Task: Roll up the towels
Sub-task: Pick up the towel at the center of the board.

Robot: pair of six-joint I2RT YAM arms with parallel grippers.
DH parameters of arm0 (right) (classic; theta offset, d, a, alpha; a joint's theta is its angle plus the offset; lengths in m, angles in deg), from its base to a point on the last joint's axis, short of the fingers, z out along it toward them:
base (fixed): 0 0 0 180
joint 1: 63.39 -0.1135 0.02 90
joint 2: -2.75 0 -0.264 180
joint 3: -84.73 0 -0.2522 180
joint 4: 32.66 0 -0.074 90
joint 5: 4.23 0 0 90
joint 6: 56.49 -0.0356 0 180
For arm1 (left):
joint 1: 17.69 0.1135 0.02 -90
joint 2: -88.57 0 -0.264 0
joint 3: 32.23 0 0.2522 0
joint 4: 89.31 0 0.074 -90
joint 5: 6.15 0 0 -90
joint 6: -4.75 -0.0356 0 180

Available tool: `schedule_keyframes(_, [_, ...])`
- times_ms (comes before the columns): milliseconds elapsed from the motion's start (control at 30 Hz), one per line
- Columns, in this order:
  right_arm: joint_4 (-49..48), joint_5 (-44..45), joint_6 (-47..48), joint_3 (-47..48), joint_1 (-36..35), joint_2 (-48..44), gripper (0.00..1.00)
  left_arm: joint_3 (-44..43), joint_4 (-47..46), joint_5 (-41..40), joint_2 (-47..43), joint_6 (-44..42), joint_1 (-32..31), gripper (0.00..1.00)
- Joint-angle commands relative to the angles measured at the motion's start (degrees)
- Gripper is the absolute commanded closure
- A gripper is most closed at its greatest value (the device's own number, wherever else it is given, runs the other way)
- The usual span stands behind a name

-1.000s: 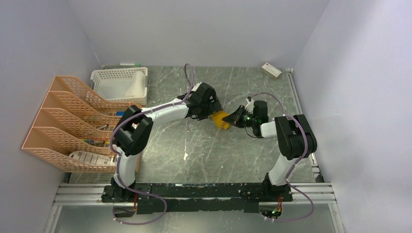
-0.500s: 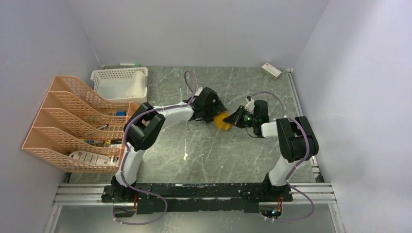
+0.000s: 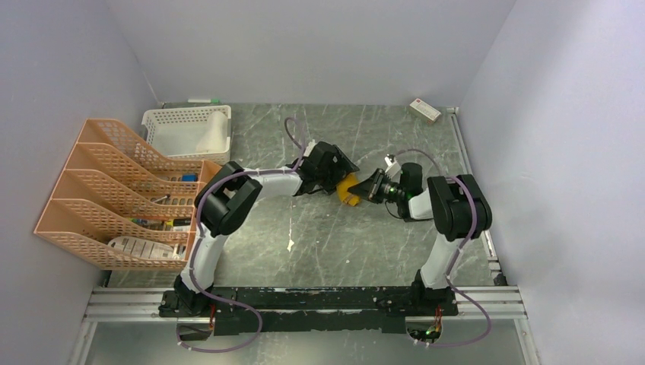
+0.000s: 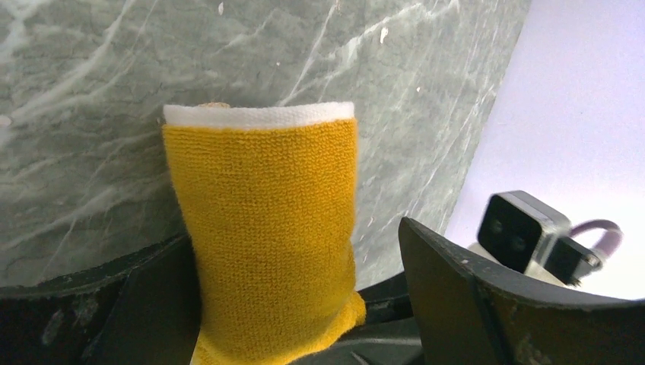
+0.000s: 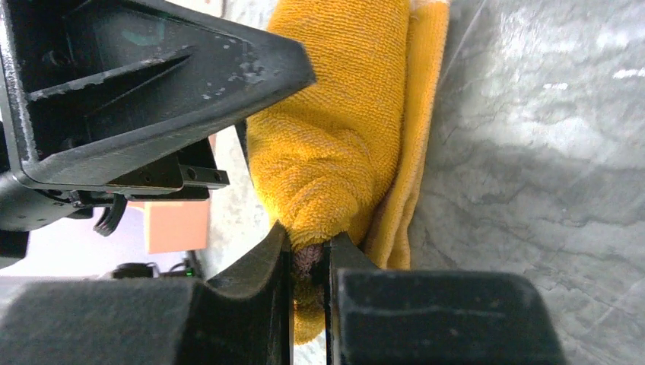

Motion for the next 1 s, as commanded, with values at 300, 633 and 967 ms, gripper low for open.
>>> schedule_keyframes(300, [-25.42,-8.77,-13.3,-2.35,-0.09,7.07,1.0,9.94,1.33,8.9,-3.23,1.58,-2.17,0.02])
schedule_keyframes(633, [-16.89,-8.84,-8.0,0.95,-0.09,1.21,1.0,11.38,1.28,11.66,-2.86,1.6,-3.1,0.02])
schedule_keyframes(967, [-18.9,-9.49,-9.62,-3.84,-0.13,0.0,1.0,14.85,-5.28,11.48,-6.07,-1.27,-1.91,0.29])
